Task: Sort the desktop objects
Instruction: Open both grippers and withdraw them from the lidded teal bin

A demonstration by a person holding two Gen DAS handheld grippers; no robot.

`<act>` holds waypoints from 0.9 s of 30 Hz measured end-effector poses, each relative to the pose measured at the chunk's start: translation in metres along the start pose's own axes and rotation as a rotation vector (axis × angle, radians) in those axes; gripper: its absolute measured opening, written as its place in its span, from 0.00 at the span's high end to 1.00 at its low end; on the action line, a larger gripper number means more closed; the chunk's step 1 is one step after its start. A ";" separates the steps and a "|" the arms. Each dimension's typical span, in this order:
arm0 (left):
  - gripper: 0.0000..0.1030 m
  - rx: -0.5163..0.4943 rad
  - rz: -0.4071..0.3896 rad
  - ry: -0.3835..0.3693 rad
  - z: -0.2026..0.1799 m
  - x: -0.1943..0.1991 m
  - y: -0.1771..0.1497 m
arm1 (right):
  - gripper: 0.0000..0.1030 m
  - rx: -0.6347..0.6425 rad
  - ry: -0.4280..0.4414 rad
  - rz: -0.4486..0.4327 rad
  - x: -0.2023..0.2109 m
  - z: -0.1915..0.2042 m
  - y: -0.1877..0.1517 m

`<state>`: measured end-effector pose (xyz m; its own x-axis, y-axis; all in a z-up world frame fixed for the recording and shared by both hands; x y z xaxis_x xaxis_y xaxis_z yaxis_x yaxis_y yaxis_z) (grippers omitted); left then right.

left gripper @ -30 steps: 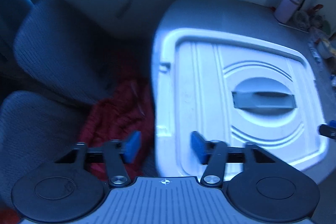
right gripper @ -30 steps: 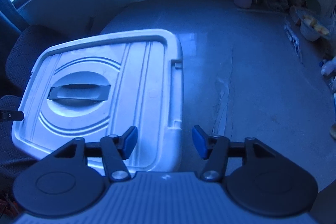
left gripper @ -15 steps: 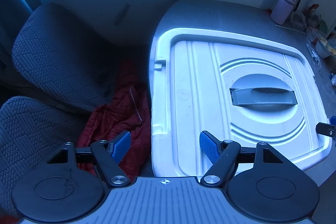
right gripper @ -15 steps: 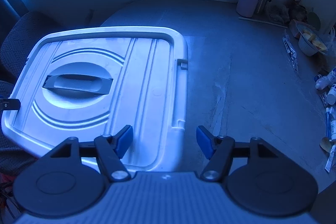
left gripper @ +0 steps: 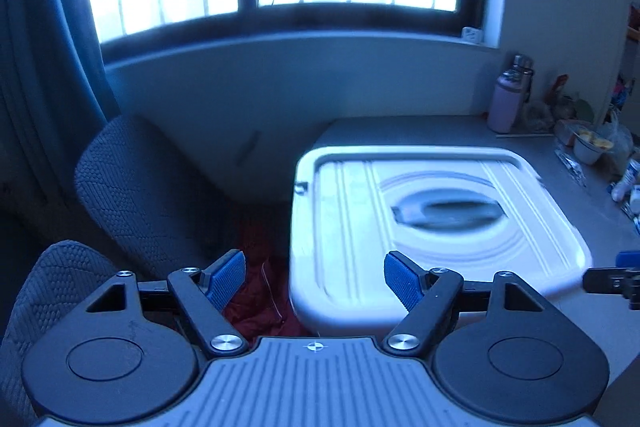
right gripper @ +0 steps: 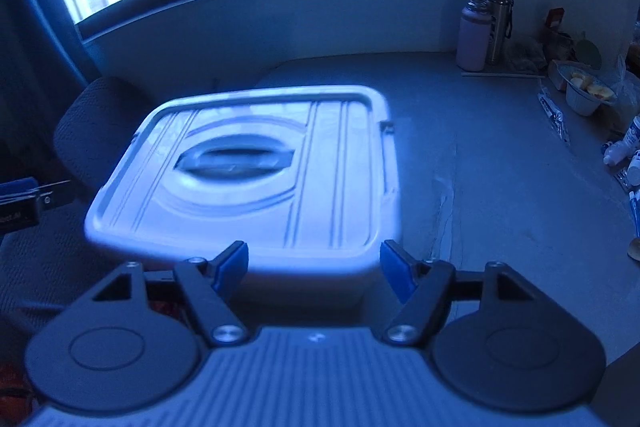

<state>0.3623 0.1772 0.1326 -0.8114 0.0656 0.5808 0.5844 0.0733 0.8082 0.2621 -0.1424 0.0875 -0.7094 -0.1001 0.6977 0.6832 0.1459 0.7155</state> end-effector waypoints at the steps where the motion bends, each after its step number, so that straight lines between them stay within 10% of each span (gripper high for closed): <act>1: 0.24 -0.005 -0.014 0.005 -0.001 0.006 -0.010 | 0.29 0.012 0.003 -0.007 0.005 0.005 -0.009; 14: 0.23 -0.025 -0.113 0.109 -0.009 0.048 -0.159 | 0.25 0.091 -0.064 -0.169 0.026 0.057 -0.128; 27: 0.23 -0.013 -0.175 0.124 -0.011 0.044 -0.207 | 0.25 0.058 -0.103 -0.251 0.016 0.062 -0.160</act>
<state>0.2057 0.1542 -0.0081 -0.8959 -0.0698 0.4388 0.4353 0.0595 0.8983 0.1306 -0.1063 -0.0184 -0.8713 -0.0398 0.4892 0.4746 0.1851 0.8605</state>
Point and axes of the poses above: each gripper's, at about its wrist camera, not at the fingertips, and x roughly against the way its jaws point, z to its left, y to its top, the point moved 8 cm from there along -x, roughly the way its jaws point, and after that the axes turned 11 degrees about x, right-handed, at the moved point
